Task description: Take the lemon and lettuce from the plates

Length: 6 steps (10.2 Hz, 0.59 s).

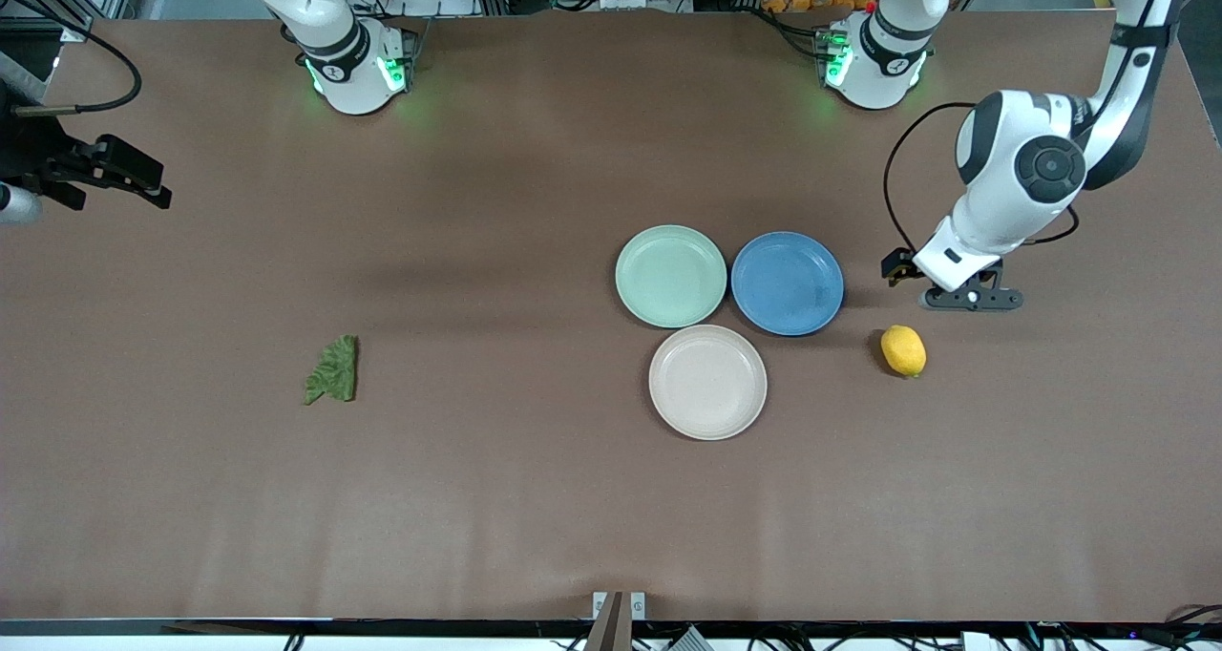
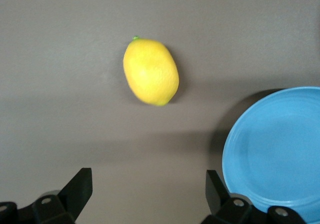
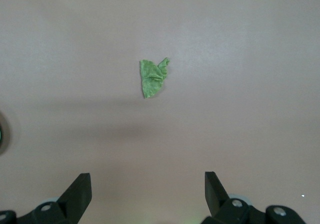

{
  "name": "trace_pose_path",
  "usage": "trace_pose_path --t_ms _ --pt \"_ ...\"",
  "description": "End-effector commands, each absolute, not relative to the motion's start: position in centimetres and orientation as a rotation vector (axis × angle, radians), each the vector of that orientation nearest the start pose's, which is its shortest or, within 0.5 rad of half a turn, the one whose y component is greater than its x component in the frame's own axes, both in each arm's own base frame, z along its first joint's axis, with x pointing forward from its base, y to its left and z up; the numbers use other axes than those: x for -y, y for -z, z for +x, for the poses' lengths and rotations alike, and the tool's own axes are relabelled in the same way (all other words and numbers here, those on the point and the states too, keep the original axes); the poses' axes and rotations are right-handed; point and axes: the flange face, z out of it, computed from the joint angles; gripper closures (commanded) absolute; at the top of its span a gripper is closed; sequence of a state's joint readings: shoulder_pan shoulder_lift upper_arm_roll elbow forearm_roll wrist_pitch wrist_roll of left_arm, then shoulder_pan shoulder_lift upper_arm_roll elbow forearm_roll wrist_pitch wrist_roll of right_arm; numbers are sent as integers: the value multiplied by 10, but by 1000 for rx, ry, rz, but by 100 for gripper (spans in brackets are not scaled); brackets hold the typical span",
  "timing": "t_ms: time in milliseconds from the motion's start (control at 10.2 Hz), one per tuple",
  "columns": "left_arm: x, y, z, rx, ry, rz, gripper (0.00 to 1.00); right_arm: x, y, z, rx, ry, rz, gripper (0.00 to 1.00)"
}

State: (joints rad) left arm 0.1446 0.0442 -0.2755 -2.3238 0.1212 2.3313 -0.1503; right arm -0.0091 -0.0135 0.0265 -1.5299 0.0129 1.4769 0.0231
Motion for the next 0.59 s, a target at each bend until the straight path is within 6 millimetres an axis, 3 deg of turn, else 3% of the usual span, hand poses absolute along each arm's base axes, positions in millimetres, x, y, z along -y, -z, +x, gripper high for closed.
trace_pose_path --t_ms 0,196,490 --pt "65 -332 498 -63 -24 -3060 0 -14 -648 528 -21 -92 -3120 0" --pt "70 -369 524 -30 58 -3089 0 -15 -650 527 -20 -97 -3119 0" --pt "84 -452 562 47 227 -3170 0 -18 -660 528 -15 -61 -3119 0"
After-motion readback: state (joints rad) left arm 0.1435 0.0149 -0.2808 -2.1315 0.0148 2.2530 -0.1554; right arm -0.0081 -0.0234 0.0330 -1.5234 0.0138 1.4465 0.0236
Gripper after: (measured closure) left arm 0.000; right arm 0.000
